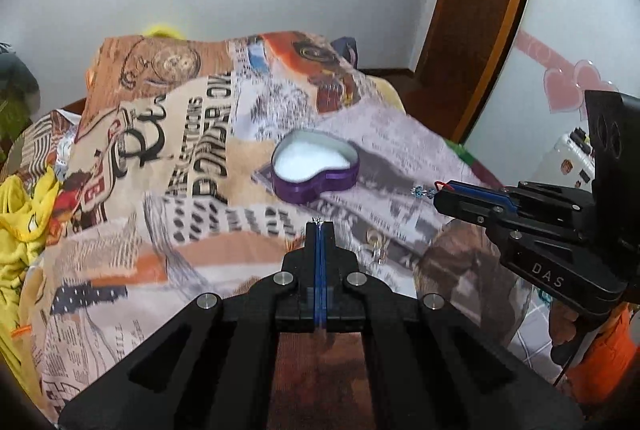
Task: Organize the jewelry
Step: 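Carry both held earrings over the purple heart-shaped tin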
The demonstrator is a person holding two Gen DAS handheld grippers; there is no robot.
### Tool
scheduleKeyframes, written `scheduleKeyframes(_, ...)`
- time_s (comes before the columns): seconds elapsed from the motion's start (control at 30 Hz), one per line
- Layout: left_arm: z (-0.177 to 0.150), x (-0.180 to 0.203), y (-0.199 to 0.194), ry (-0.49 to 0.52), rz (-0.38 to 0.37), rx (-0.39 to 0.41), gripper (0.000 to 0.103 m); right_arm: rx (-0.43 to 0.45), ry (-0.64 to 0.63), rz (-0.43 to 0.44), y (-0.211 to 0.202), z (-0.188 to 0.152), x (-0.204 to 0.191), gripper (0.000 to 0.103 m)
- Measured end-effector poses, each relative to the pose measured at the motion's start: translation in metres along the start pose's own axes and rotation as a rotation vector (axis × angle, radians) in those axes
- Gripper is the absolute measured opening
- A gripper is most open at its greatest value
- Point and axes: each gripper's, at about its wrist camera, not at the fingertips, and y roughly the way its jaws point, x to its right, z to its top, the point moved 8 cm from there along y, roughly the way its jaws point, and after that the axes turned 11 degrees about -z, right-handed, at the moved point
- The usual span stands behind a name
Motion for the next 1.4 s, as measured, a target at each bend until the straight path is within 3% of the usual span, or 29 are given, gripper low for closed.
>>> scheduleKeyframes(0.43,0.057,-0.006,0.012,0.039,0.047,0.082,0.000,0.108,0.021,-0.032,0.000,0.045,0.015,0.008)
scheduleKeyframes(0.8,0.083,-0.023,0.027,0.027,0.070,0.104,0.000,0.129,0.018,-0.014,0.024,0.068,0.011,0.008)
scheduleKeyframes(1.2,0.085,-0.052,0.055,-0.020,0.041,0.047,0.000,0.069,0.025,0.010,0.063,0.070,0.014,0.008)
scheduleKeyframes(1.4,0.067,-0.062,0.069,-0.004,0.040,-0.034,0.000,0.026,0.029,0.015,0.079,0.067,0.018,0.008)
